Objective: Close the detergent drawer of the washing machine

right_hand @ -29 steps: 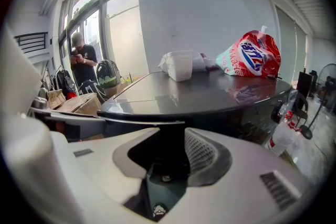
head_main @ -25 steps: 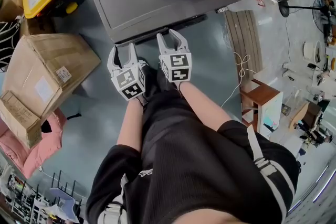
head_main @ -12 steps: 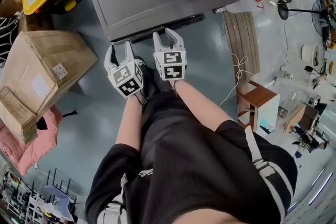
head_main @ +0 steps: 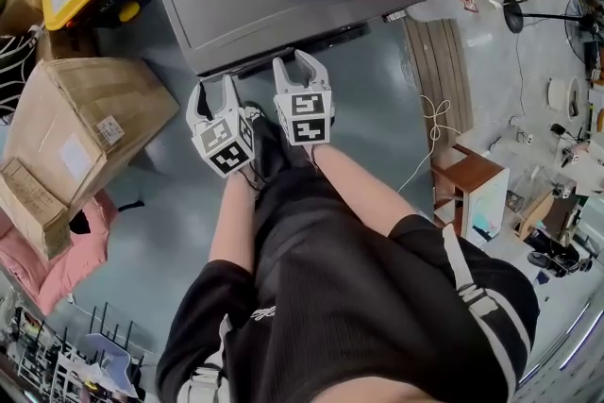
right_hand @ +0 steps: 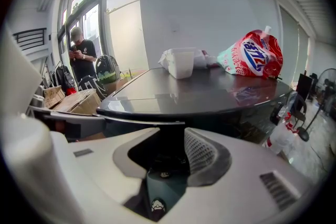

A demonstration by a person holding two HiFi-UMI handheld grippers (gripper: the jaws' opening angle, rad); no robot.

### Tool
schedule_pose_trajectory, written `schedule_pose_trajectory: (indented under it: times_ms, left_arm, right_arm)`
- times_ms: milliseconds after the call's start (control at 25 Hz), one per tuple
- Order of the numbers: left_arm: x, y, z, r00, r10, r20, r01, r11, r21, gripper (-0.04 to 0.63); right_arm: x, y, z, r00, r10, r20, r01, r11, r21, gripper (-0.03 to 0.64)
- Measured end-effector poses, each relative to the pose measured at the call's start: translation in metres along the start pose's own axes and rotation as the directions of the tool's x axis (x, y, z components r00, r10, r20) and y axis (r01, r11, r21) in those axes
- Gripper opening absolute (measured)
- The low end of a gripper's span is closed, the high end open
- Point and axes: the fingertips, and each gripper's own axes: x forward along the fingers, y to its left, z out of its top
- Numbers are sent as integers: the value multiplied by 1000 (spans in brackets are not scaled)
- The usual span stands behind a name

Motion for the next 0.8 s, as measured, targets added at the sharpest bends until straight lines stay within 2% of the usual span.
schedule_pose_trajectory:
  times_ms: [800]
  left_arm:
    - [2,0,1,1000,-5,-8,5,1000,-11,238]
  right_arm:
    - [2,0,1,1000,9,-3,-9,1000,7,137]
